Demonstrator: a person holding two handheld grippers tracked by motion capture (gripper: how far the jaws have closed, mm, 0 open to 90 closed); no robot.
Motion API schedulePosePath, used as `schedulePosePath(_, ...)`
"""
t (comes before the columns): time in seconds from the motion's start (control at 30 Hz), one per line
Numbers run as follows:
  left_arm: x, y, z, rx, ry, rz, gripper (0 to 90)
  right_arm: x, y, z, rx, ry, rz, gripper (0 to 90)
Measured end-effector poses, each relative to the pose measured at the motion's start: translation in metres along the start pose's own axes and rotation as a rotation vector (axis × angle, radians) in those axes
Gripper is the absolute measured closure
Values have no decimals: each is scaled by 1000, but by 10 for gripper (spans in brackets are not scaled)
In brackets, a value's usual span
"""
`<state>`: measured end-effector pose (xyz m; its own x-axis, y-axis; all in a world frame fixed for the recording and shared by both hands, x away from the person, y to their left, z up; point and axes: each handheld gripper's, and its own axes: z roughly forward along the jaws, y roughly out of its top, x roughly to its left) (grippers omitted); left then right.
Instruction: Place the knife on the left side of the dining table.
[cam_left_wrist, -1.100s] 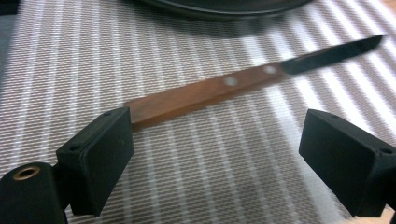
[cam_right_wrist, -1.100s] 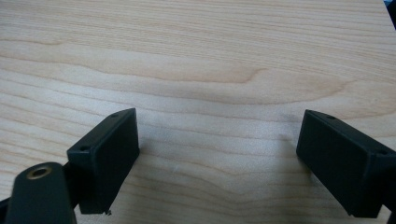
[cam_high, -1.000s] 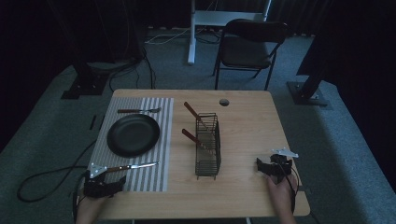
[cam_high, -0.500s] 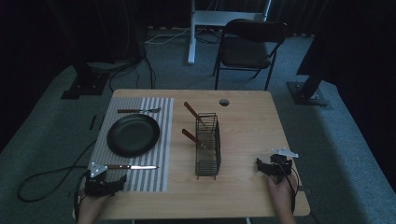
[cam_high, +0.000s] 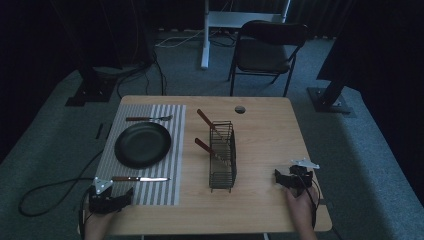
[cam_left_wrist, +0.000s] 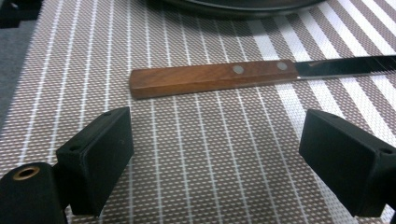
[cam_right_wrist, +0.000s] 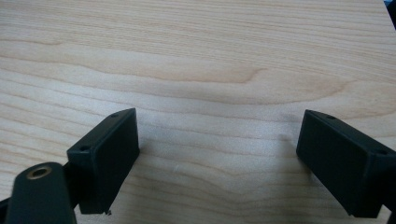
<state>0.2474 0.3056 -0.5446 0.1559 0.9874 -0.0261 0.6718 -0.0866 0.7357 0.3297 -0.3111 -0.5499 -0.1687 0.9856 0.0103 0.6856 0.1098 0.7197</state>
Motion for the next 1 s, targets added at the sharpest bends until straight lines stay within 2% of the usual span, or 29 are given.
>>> schedulePosePath(0.17, -1, -1, -1, 14, 37, -3, 109, 0, 0, 0, 0, 0, 0, 121)
schedulePosePath(0.27, -1, -2, -2, 6, 35, -23, 99, 0, 0, 0, 0, 0, 0, 121)
schedulePosePath(0.3, -1, -2, -3, 17, 46, -39, 99, 0, 0, 0, 0, 0, 0, 121)
schedulePosePath(0.33, -2, -2, -2, 29, 48, -42, 4, 0, 0, 0, 0, 0, 1, 121)
schedulePosePath(0.47, -3, -2, -2, 29, 53, -45, 4, 0, 0, 0, 0, 0, 0, 121)
schedulePosePath(0.6, -5, -2, 0, 55, 61, -40, 4, 0, 0, 0, 0, 0, 0, 121)
schedulePosePath(1.0, -5, -2, 0, 58, 86, -46, 4, 0, 0, 0, 0, 0, 0, 121)
